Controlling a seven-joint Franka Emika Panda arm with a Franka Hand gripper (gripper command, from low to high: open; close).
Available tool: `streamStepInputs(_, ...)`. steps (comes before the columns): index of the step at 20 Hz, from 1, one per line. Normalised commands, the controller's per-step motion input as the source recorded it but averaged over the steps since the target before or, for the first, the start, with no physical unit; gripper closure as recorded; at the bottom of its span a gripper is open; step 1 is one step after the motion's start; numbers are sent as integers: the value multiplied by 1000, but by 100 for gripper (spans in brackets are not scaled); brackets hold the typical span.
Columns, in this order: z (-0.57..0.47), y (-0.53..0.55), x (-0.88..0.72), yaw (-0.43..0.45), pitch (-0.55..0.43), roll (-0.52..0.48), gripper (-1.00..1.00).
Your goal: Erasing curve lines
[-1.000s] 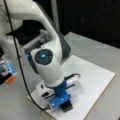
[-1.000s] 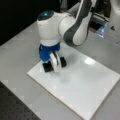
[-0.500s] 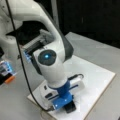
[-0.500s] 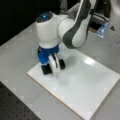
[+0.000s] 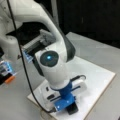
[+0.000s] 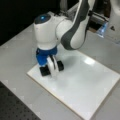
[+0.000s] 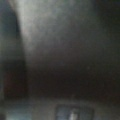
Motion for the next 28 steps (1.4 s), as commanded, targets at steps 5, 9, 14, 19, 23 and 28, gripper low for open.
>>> streamStepInputs(5,-20,180,267,-189,162,130,100)
streamStepInputs(9,-38,117,298,-157,154,103,100)
streamStepInputs(14,-22,28,262,-94,169,87,100)
streamStepInputs(19,-30,32,253,-83,173,84,100)
streamStepInputs(23,-29,116,260,-106,171,78,100)
streamStepInputs(28,-31,185,277,-116,167,69,100)
